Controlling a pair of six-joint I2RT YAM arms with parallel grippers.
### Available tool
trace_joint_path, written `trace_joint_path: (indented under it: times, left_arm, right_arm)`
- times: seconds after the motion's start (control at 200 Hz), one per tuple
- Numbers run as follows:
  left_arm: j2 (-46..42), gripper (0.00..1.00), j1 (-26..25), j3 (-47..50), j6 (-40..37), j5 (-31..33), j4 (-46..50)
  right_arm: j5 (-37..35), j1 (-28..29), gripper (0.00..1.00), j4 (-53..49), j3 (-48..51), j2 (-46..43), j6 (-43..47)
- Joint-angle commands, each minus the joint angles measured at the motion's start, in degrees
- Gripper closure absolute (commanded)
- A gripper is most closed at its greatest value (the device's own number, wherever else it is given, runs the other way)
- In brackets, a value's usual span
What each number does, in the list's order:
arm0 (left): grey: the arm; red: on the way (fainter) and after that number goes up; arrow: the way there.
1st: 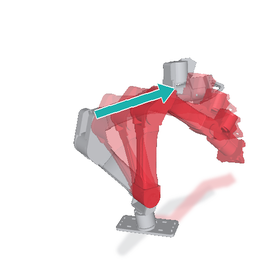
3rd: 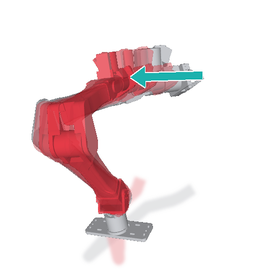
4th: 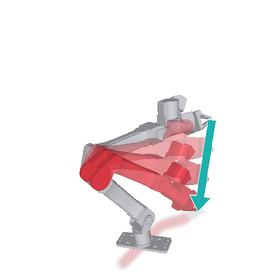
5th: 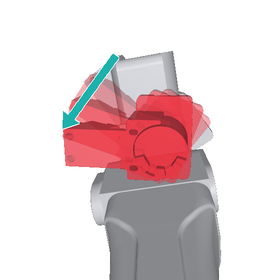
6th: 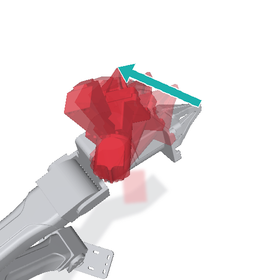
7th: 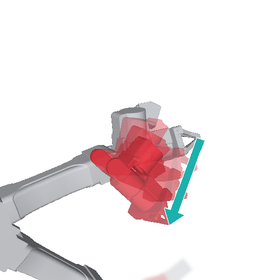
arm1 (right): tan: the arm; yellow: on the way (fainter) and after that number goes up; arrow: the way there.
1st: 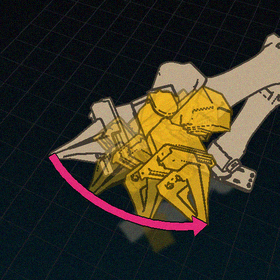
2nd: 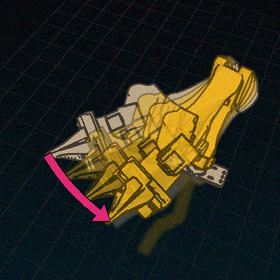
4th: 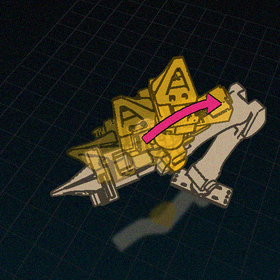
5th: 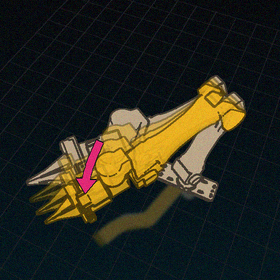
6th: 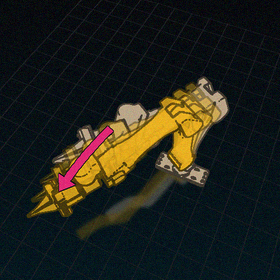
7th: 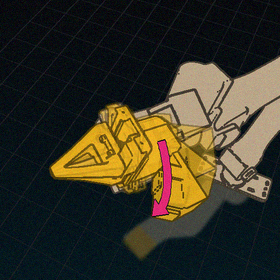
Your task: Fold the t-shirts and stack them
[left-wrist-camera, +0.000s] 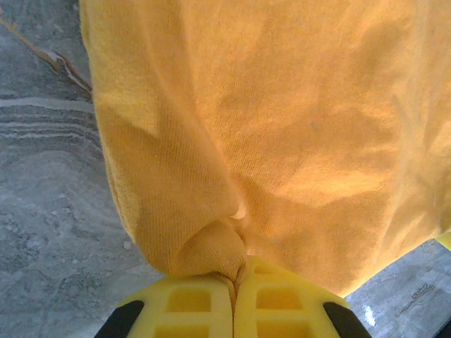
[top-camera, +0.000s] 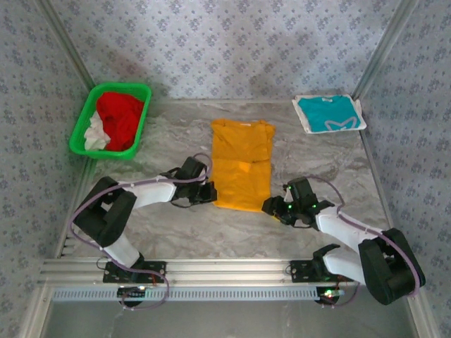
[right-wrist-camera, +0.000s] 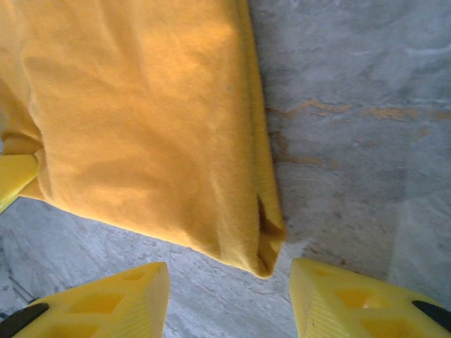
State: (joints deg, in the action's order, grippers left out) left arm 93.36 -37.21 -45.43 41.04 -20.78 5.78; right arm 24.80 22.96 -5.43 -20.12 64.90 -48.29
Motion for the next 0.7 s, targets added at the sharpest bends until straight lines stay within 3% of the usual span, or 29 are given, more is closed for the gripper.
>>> trace_joint_path:
  times: [0.0,0.485,0.615,0.695]
  left_arm:
    - [-1.7,1.0,-0.3,0.4,-0.3,0.1,-0.9]
    - [-3.0,1.0,-0.3,1.7,-0.2,0.4,-1.7]
    - [-2.9,1.0,-0.2,2.2,0.2,0.2,-2.7]
    - [-3.1,1.0,-0.3,2.2,0.3,0.3,-2.8]
  right_arm:
    - [1.1,-0.2,0.48,2.1,-0.6,0.1,-1.9]
    - [-2.5,0.8,0.51,5.8,-1.5,3.5,-5.2]
    - [-3.1,1.0,0.67,5.9,-2.9,5.1,-5.0]
    - [-3.8,1.2,0.81,6.0,-3.1,5.5,-5.0]
